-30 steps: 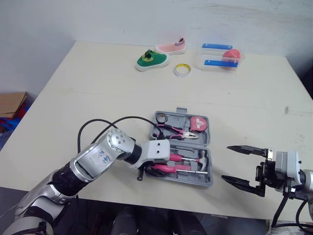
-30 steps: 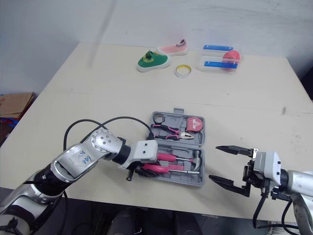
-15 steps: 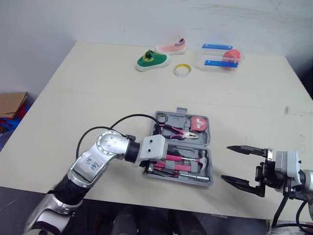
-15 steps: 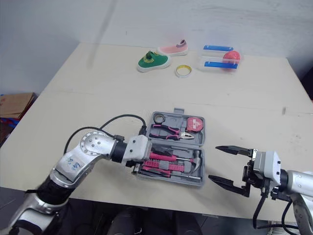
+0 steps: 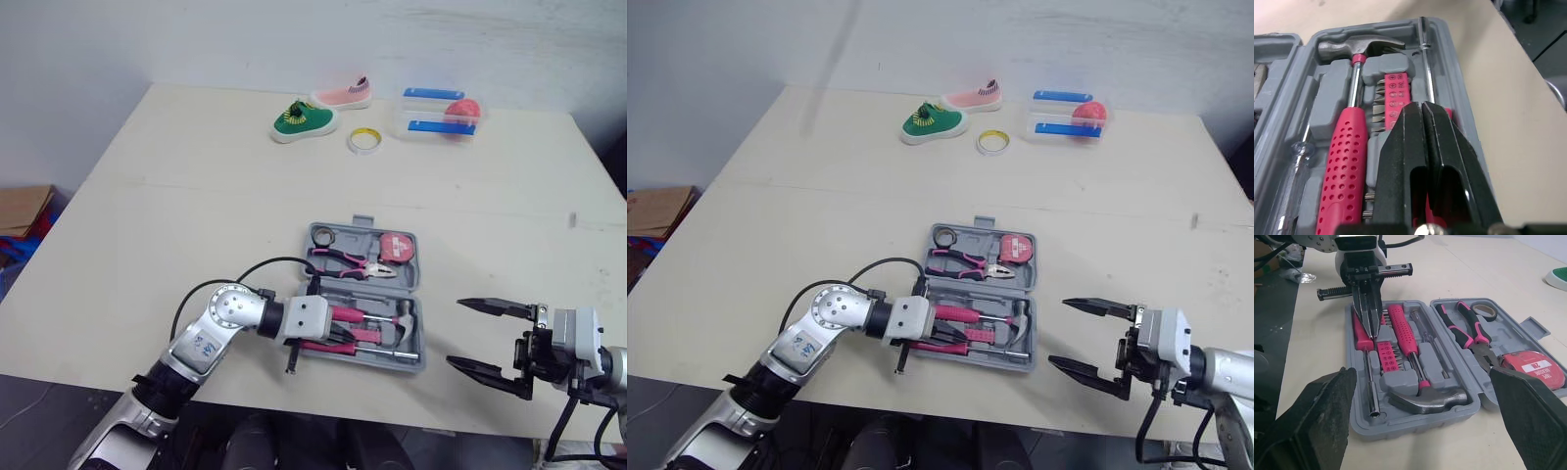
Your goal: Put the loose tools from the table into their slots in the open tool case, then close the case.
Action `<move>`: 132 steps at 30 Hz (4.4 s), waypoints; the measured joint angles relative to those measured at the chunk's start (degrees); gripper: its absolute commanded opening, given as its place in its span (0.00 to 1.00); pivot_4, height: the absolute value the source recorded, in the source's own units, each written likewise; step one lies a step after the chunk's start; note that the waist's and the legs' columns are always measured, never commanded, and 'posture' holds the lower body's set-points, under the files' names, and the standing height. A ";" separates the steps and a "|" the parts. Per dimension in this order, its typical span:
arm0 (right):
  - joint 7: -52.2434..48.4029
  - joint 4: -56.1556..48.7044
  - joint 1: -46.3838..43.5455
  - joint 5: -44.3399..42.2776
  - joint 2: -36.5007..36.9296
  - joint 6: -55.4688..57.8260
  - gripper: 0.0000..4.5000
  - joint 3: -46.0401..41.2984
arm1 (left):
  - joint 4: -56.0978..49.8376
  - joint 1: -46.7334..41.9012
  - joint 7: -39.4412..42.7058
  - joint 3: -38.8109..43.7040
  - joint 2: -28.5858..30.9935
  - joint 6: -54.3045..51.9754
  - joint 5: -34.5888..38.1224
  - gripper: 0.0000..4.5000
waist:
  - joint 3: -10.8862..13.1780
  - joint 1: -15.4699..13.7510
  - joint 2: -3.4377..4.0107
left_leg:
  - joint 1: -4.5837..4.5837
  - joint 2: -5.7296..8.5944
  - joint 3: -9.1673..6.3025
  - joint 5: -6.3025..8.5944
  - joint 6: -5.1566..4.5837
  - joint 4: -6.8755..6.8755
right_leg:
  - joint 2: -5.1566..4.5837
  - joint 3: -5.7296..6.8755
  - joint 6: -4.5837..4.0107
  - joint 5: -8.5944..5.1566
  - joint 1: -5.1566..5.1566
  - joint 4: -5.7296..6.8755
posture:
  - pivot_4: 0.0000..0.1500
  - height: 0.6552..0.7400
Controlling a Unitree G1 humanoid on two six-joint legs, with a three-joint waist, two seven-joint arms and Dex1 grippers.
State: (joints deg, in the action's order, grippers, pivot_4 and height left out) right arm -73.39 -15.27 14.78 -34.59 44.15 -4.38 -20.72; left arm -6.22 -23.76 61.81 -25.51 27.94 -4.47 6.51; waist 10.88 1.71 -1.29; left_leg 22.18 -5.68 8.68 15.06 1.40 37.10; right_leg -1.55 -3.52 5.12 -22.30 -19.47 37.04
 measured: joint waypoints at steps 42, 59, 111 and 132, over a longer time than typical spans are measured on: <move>17.80 20.10 -20.76 22.49 0.66 -0.20 0.01 13.24 | 21.25 -2.39 -5.30 19.40 6.65 0.05 3.22 0.00 | -0.91 1.07 0.25 | -0.61 0.12 0.39 0.37 0.05 -0.91 | -0.01 -0.05 0.12 -0.26 0.45 -0.96 | 1.00 1.00; 17.43 22.39 -27.05 25.29 -5.48 2.53 0.01 22.55 | 17.29 -1.56 -6.95 15.32 0.34 -5.22 0.10 0.00 | -0.79 1.70 0.19 | -0.78 -0.06 0.92 0.23 0.15 -0.21 | 0.00 -0.69 0.16 -0.25 -0.08 0.43 | 1.00 1.00; 51.83 12.82 -58.51 7.46 -12.95 96.14 1.00 13.40 | 2.49 -16.06 -38.11 21.69 -5.68 -63.63 9.31 0.99 | -0.18 1.76 -0.23 | 0.90 -0.03 1.44 0.18 0.22 0.07 | 0.12 -1.23 0.23 -0.21 -2.25 1.00 | 1.00 1.00; 56.19 9.80 -56.59 2.87 -19.30 96.10 0.01 5.99 | 0.30 -15.12 -37.87 25.02 -8.63 -64.59 11.31 0.00 | -0.25 2.60 -0.34 | 0.82 0.03 1.49 -0.16 0.10 -0.05 | 0.10 -1.16 0.34 0.06 -2.24 1.08 | 1.00 1.00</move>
State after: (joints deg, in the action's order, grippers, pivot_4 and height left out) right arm -17.20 -5.47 -41.81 -31.72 24.84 91.72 -14.73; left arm -5.92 -38.88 23.95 -0.50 19.31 -69.06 17.82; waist 10.62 4.31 -1.63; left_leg 23.00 -5.65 10.17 14.90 1.50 37.05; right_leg -1.46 -4.67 5.46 -22.24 -21.71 38.12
